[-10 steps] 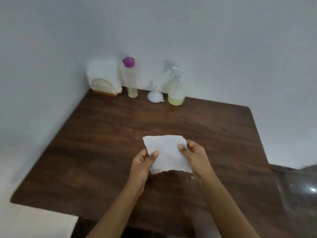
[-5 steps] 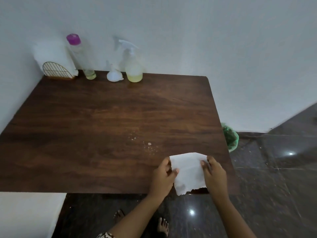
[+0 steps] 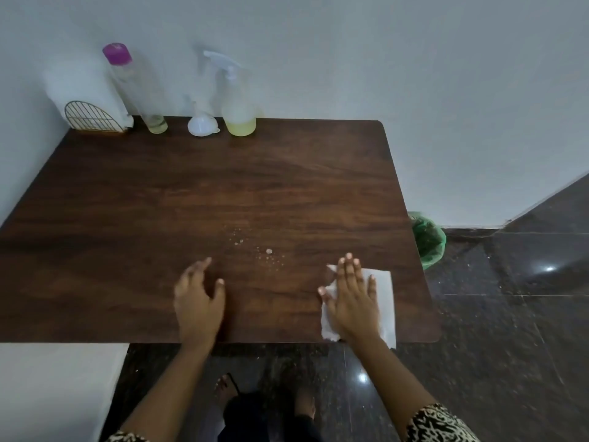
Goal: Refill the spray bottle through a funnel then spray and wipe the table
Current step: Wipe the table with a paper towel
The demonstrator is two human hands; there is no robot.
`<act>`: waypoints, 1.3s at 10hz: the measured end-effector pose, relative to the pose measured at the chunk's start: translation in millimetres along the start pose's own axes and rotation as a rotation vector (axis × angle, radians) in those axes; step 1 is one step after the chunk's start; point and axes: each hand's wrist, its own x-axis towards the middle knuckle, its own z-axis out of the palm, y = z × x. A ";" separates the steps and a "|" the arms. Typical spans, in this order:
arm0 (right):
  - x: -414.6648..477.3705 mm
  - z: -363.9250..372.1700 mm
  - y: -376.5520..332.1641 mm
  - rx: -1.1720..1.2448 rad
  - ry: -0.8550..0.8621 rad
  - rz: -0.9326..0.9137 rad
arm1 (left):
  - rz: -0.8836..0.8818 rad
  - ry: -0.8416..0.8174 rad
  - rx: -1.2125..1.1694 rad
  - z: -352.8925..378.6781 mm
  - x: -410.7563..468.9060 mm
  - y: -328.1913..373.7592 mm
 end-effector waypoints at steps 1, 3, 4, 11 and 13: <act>16.9 -7.1 14.5 0.007 0.043 0.158 | -0.030 0.021 0.196 -10.6 25.8 -25.1; 33.0 3.5 -79.6 0.019 -0.048 0.021 | -0.012 -0.029 0.416 -2.3 39.9 -35.1; 32.7 7.7 -82.7 -0.006 -0.074 -0.064 | -0.021 -0.034 0.418 -2.3 38.8 -36.8; 15.1 -0.8 -68.1 0.053 0.041 -0.117 | -0.024 -0.041 0.426 -2.7 39.4 -33.8; 6.3 9.9 -71.5 -0.032 -0.019 0.011 | -0.027 -0.041 0.435 -2.2 39.6 -33.8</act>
